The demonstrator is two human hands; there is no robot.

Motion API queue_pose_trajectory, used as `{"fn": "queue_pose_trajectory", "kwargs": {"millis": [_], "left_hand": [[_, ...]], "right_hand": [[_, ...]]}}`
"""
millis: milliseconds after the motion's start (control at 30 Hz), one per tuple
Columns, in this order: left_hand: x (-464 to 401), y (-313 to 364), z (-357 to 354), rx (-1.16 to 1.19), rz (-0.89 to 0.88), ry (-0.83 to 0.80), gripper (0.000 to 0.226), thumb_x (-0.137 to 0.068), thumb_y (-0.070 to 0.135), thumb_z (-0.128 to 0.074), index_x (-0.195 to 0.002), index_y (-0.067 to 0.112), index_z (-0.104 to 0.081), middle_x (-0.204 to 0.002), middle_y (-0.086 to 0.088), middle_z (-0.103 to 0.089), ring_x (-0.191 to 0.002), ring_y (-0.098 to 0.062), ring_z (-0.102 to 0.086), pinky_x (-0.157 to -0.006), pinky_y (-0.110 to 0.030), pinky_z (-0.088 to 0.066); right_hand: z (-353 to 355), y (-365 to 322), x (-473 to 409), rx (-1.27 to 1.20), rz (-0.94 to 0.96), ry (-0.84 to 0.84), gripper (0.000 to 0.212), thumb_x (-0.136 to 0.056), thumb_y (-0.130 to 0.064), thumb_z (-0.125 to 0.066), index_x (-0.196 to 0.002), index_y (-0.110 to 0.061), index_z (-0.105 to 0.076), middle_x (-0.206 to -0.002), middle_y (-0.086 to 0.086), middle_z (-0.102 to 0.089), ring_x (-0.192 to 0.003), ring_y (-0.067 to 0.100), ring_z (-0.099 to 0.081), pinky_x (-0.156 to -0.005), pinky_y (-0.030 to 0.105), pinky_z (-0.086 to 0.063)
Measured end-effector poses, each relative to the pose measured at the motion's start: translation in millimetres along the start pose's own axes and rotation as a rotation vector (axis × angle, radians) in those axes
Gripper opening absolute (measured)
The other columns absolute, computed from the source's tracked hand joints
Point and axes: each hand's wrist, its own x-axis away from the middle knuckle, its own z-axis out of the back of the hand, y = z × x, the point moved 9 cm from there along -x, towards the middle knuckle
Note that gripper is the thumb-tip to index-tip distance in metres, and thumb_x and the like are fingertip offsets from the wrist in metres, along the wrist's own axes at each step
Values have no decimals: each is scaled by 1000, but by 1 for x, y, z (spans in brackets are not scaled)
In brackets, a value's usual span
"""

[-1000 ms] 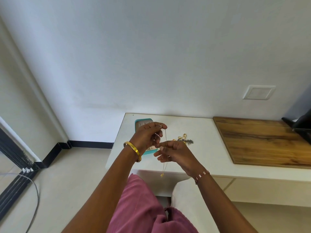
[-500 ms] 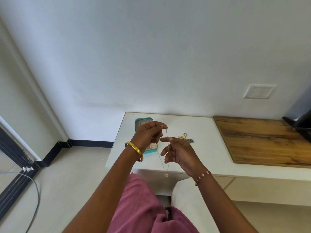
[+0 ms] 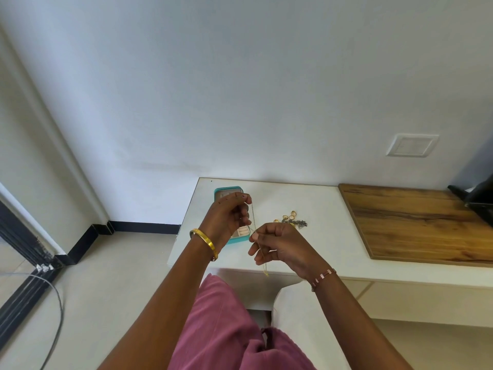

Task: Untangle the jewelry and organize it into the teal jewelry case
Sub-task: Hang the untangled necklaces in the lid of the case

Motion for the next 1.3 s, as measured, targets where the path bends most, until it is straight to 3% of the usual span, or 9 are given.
{"fn": "queue_pose_trajectory", "kwargs": {"millis": [133, 300, 467, 733, 900, 1000, 1067, 1200, 1300], "left_hand": [[-1, -3, 4, 16, 20, 28, 19, -91, 10, -44, -83, 7, -60, -48, 2, -52, -43, -10, -49, -63, -27, -47], [-2, -15, 17, 25, 79, 99, 17, -91, 12, -45, -84, 9, -61, -49, 1, -56, -49, -13, -54, -69, -30, -51], [-1, -28, 23, 119, 139, 131, 15, -91, 13, -46, -88, 8, -60, -46, -1, -51, -58, -18, -50, -65, -28, -53], [-2, -36, 21, 223, 190, 106, 14, -90, 12, -46, -92, 4, -58, -42, -1, -45, -38, -10, -46, -77, -37, -47], [-2, -48, 31, -53, 249, 135, 15, -89, 13, -50, -98, 6, -59, -56, -4, -54, -49, -13, -55, -58, -28, -55], [2, -55, 29, -309, 302, 87, 11, -90, 14, -50, -93, 9, -60, -72, -7, -60, -63, -16, -58, -66, -29, -50], [1, -58, 30, -492, 305, 81, 18, -91, 15, -50, -105, 8, -58, -86, -8, -60, -72, -17, -56, -68, -27, -47], [-3, -50, 35, -830, 140, 167, 29, -89, 16, -53, -117, 7, -57, -106, -12, -57, -96, -28, -57, -79, -31, -49], [3, -38, 25, -773, -23, 158, 19, -87, 10, -53, -103, 10, -63, -99, -10, -64, -91, -24, -61, -81, -32, -49]], "right_hand": [[1, -2, 1, -109, -8, -4, 12, -90, -8, -55, -82, -6, -64, -73, 13, -70, -64, 25, -65, -73, 38, -56], [6, -5, 2, -39, -1, 11, 9, -86, -11, -62, -78, -9, -66, -76, 13, -72, -75, 29, -68, -86, 42, -54], [12, -7, 3, 108, -10, 35, 7, -84, -15, -64, -80, -10, -67, -78, 11, -72, -75, 23, -69, -80, 31, -55], [14, -14, 3, 374, 41, 102, 11, -80, -25, -70, -75, -17, -73, -75, -8, -64, -72, 11, -51, -66, 19, -42], [15, -20, 2, 332, 101, 138, 9, -80, -20, -70, -72, -17, -71, -73, -1, -66, -65, 3, -54, -66, 17, -43], [15, -17, -1, 268, 77, 134, 9, -81, -16, -69, -77, -8, -71, -67, 5, -66, -62, 8, -59, -66, 20, -50], [15, -12, -3, 243, 44, 145, 9, -81, -14, -69, -75, -9, -70, -59, 3, -63, -53, 7, -58, -61, 19, -51], [17, -6, -4, 226, 4, 172, 10, -83, -16, -67, -75, -10, -71, -55, 2, -60, -46, 11, -51, -55, 20, -49], [15, -6, -4, 211, -3, 166, 12, -84, -17, -66, -75, -8, -70, -55, 4, -60, -45, 12, -50, -54, 21, -49]]}}
